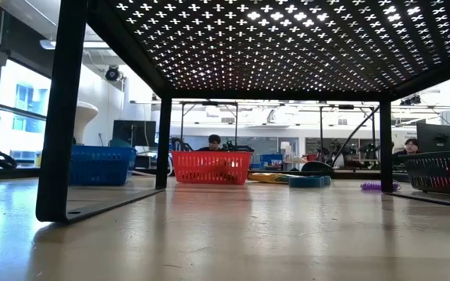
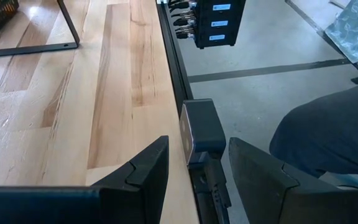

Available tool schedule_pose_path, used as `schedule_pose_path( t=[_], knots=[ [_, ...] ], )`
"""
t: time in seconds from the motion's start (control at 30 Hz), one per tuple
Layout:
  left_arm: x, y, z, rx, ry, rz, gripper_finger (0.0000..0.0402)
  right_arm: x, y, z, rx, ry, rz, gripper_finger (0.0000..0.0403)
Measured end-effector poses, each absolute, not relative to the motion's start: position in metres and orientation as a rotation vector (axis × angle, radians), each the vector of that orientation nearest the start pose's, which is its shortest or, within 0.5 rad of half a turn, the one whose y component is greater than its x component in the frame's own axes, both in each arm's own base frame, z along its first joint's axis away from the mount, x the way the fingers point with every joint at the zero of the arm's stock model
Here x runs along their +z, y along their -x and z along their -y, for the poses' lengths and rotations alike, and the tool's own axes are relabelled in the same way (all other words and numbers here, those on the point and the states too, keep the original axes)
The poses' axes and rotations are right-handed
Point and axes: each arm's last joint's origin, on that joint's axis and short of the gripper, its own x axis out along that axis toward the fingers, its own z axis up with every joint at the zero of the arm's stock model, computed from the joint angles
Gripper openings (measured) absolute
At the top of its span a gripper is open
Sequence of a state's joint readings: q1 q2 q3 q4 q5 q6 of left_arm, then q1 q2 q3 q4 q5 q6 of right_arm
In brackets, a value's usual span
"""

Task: Pick & Place Office Desk Supplies
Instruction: Put he yellow spring keychain into the black bin

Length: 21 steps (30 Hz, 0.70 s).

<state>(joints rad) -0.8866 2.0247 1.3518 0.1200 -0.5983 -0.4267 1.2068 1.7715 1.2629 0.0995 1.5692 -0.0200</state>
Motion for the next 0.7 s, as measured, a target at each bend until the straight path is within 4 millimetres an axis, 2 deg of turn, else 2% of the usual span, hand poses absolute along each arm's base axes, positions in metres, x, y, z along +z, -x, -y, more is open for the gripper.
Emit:
schedule_pose_path(
  t=[0.27,0.57,0.7],
  knots=[
    [0.187,-0.288,0.337,-0.201,0.04,-0.457,0.0161,0.289,-0.154,-0.313,-0.37,0.305,-0.058,0.0004],
    [0.187,-0.281,0.343,-0.22,0.035,-0.457,0.0161,0.275,-0.14,-0.283,-0.365,0.128,-0.025,0.0004],
    [0.187,-0.281,0.343,-0.221,0.035,-0.458,0.0161,0.275,-0.135,-0.272,-0.366,0.027,-0.008,0.0004]
  ],
)
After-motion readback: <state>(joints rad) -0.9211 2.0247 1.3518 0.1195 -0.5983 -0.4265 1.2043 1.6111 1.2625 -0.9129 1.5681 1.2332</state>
